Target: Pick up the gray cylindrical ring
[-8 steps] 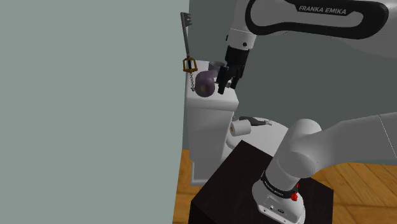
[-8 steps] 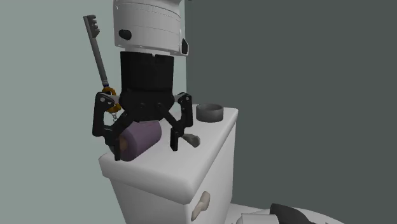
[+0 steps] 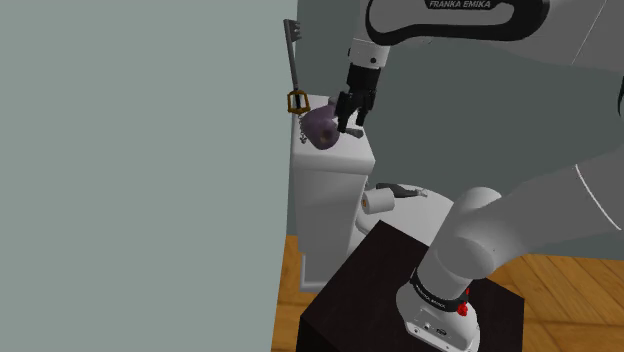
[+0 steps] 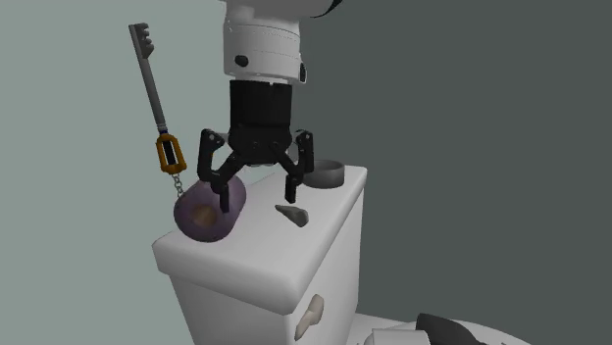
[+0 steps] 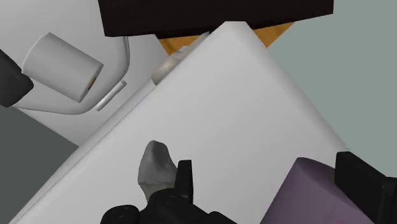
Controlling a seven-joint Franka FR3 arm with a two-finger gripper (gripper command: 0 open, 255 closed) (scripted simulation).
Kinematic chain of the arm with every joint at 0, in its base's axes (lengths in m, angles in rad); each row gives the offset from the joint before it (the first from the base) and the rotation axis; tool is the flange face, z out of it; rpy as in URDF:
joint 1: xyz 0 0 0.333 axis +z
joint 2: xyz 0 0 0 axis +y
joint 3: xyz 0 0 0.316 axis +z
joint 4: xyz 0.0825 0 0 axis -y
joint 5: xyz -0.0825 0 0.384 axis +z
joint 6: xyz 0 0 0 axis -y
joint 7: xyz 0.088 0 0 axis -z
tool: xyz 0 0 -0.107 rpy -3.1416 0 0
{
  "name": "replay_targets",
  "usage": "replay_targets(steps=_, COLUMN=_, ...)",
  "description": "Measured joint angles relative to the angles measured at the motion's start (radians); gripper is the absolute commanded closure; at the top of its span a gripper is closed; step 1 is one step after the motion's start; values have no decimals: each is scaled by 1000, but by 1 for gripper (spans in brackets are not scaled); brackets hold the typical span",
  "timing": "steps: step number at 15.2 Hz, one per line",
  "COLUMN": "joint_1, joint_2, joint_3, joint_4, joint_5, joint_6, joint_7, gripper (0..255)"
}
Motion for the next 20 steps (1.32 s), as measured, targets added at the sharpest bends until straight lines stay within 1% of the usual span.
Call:
replay_targets(steps=5, joint_1=-13, joint_2=177, joint_3=-66, joint_4=137, joint_5=-28, joint_6=34, joint_7=-84, gripper=0)
replay_targets(steps=9, joint_1=-22, joint_2=309, joint_3=-112, joint_4=276, joint_5=-33, joint_6=28, joint_7=-149, gripper=0)
replay_targets(steps=15, joint_1=-44, joint_2=537, joint_3=-176, joint_4=510, joint_5=-7, joint_6=12, joint_7=-256, gripper=0)
replay_targets(steps=18, joint_1=-62, joint_2=650, joint_3=-198, joint_4=653, joint_5=16, joint_6=-24, joint_7=-303, gripper=0)
replay_targets(steps=20, joint_1=-68, joint_2=671, joint_3=-203, joint_4=659, joint_5=21, joint_6=-9, joint_7=-315, gripper=0)
